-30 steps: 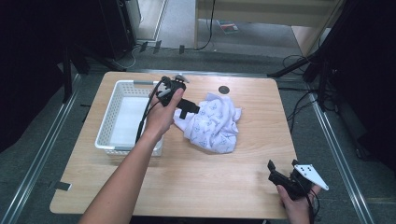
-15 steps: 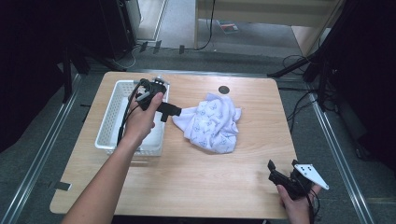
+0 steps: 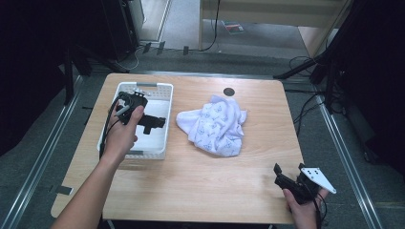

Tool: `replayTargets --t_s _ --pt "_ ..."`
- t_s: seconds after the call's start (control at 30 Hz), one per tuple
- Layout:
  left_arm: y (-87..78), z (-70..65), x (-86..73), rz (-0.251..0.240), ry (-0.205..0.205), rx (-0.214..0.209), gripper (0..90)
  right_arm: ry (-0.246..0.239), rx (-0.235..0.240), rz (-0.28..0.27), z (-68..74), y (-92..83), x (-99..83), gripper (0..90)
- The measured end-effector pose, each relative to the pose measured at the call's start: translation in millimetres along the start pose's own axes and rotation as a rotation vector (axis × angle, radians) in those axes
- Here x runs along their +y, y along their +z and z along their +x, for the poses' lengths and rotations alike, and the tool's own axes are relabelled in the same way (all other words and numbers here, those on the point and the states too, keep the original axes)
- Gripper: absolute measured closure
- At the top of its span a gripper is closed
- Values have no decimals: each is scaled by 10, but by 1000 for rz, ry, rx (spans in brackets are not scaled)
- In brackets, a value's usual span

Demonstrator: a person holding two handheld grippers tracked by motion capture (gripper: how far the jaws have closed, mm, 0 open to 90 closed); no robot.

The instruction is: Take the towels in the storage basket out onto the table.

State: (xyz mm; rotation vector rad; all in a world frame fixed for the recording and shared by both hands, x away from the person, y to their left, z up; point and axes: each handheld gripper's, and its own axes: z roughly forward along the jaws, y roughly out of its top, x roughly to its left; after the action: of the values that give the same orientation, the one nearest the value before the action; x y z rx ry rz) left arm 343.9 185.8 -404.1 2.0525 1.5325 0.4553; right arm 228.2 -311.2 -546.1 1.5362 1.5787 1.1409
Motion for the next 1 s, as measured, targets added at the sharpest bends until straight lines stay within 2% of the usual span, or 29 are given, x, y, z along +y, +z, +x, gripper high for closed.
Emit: replayTargets --t_s 0.07,0.43,0.63,0.73,0.83,1.0 --pt "-18 45 -73 -5 -6 12 0 -1 1 -1 0 0 -1 75" --pt "-176 321 -440 -44 -54 19 0 0 -1 0 -2 2 1 75" --pt "-242 446 -690 -61 -72 32 0 5 -1 1 0 1 1 75" --pt "-271 487 -827 -78 -87 26 0 5 0 0 -3 3 1 74" --pt "-316 525 -962 -93 -85 32 0 7 -1 0 -2 2 1 74" --pt "-380 601 -1156 -122 -99 61 0 6 -3 2 0 1 1 74"
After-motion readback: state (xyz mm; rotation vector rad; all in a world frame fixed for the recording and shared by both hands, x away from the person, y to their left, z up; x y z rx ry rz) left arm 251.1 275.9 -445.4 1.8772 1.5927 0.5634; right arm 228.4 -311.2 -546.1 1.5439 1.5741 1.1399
